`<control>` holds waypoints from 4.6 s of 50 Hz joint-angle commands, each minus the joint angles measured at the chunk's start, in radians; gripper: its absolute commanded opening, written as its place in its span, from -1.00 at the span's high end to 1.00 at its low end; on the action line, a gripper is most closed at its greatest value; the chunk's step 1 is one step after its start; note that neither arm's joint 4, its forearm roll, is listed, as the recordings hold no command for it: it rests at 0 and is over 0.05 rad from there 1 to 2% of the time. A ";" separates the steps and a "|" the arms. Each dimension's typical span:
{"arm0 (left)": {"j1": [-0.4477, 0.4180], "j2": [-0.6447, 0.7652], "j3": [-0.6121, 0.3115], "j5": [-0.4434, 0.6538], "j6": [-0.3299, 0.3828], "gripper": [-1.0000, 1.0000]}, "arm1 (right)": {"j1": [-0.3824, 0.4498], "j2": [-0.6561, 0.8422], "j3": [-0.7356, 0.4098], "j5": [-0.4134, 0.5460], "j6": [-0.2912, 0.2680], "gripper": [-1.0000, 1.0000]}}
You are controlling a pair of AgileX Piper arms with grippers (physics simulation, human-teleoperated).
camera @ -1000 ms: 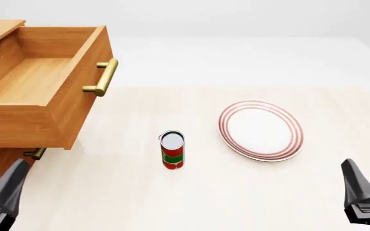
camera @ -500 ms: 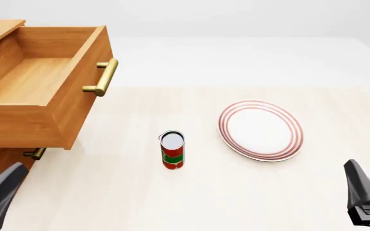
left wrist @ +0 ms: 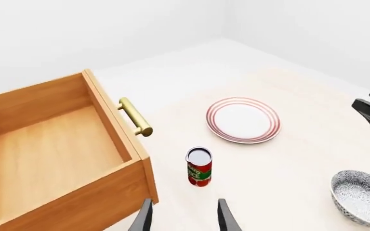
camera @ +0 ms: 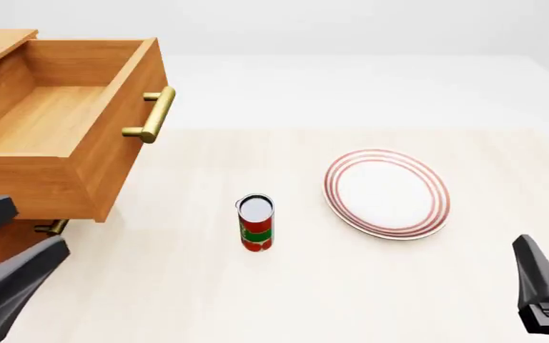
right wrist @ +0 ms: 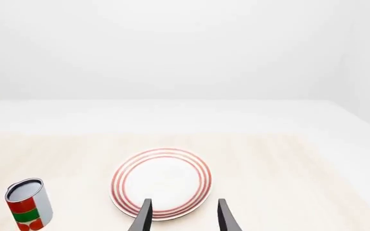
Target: Put the bowl in the top drawer of the cabinet.
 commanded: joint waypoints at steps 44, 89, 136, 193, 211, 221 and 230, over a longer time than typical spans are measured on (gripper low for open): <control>-0.363 0.454 -0.149 -0.108 -0.132 -1.00 | 0.000 0.000 -0.002 0.001 0.000 -1.00; -0.514 0.813 -0.227 -0.257 -0.326 -1.00 | 0.000 0.000 -0.002 0.001 0.000 -1.00; -0.673 1.129 -0.306 -0.352 -0.589 -1.00 | 0.000 0.000 -0.002 0.001 0.000 -1.00; -0.731 1.324 -0.325 -0.480 -0.769 -1.00 | 0.000 0.000 -0.002 0.001 0.000 -1.00; -0.746 1.384 -0.344 -0.509 -0.792 -1.00 | 0.000 0.000 -0.002 0.001 0.000 -1.00; -0.754 1.416 -0.357 -0.519 -0.805 -1.00 | 0.000 0.000 -0.002 0.001 0.000 -1.00; -0.765 1.453 -0.366 -0.538 -0.823 -1.00 | 0.000 0.000 -0.002 0.001 0.000 -1.00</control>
